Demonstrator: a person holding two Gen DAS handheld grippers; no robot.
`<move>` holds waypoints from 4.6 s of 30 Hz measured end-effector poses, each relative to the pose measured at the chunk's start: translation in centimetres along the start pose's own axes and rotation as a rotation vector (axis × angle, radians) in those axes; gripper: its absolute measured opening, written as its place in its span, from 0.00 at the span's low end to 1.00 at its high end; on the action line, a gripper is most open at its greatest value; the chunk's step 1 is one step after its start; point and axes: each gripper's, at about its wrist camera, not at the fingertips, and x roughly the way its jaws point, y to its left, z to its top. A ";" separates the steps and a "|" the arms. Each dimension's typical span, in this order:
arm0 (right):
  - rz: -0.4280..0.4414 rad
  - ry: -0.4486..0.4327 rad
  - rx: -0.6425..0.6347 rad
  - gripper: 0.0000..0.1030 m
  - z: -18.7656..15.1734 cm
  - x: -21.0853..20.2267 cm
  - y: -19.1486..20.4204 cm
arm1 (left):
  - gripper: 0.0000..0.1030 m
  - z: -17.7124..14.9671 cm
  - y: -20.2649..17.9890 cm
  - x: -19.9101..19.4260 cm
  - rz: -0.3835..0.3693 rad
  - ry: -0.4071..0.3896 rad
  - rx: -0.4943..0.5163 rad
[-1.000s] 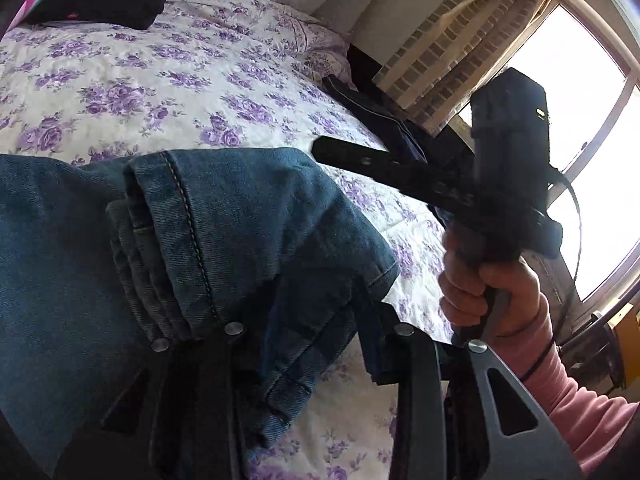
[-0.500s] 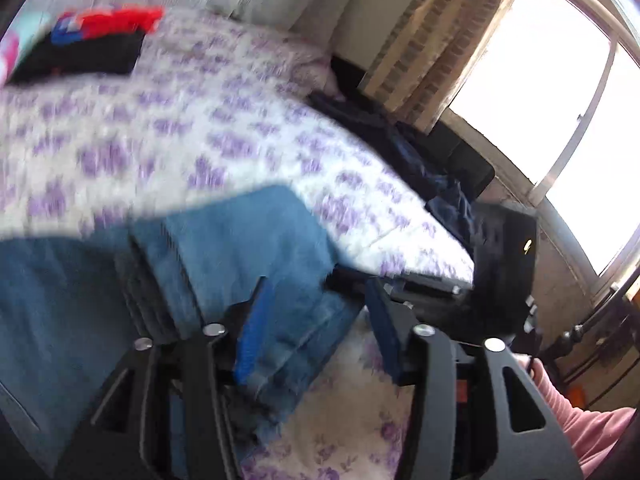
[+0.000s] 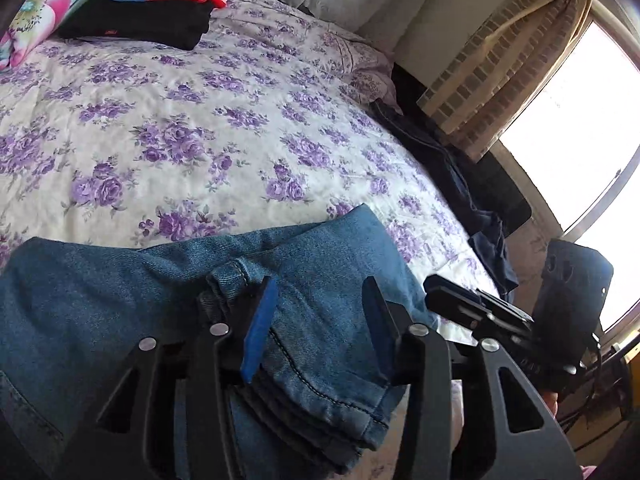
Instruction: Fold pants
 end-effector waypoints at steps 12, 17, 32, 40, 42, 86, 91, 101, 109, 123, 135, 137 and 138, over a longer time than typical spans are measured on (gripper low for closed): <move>-0.114 0.103 -0.021 0.28 2.4 6.3 -0.5 | 0.64 -4.0 -1.3 0.8 0.174 0.034 0.124; -0.089 0.011 -0.127 0.31 -0.2 0.8 3.3 | 0.65 -4.3 -1.9 -2.4 0.138 -0.021 0.116; -0.030 -0.082 -0.346 0.55 -6.9 -1.4 13.8 | 0.95 -7.2 2.3 -16.3 0.268 -0.321 0.047; 0.168 -0.090 -0.766 0.66 -9.7 1.1 28.4 | 0.96 -11.3 12.3 -28.5 0.502 -0.418 -0.261; 0.172 -0.084 -0.893 0.66 -10.9 2.0 31.8 | 0.96 -12.5 14.4 -29.8 0.509 -0.421 -0.338; -0.129 -0.281 -1.179 0.59 -16.4 5.6 38.5 | 0.41 -10.5 22.1 -23.2 -0.342 -0.119 -0.609; -0.217 -0.323 -1.314 0.62 -18.3 6.7 40.2 | 0.40 -9.6 21.4 -23.5 -0.318 -0.097 -0.590; -0.315 -0.353 -1.306 0.36 -18.3 8.6 40.2 | 0.66 -7.5 19.7 -23.6 -0.193 0.014 -0.560; -0.249 -0.445 -1.091 0.35 -15.1 4.5 37.6 | 0.46 -4.7 15.5 -23.0 -0.204 -0.012 -0.457; -0.159 -0.468 -0.160 0.35 -5.5 -2.2 16.9 | 0.43 5.3 -1.7 -8.9 -0.248 0.112 -0.168; -0.043 -0.323 0.376 0.35 -7.6 1.1 3.4 | 0.44 5.1 -5.4 6.2 -0.153 0.323 -0.131; -0.029 -0.309 0.406 0.36 -7.6 1.2 2.4 | 0.48 4.7 -6.0 6.4 -0.137 0.317 -0.109; -0.029 -0.302 0.411 0.37 -7.6 1.3 2.2 | 0.51 4.5 -6.4 6.2 -0.132 0.314 -0.091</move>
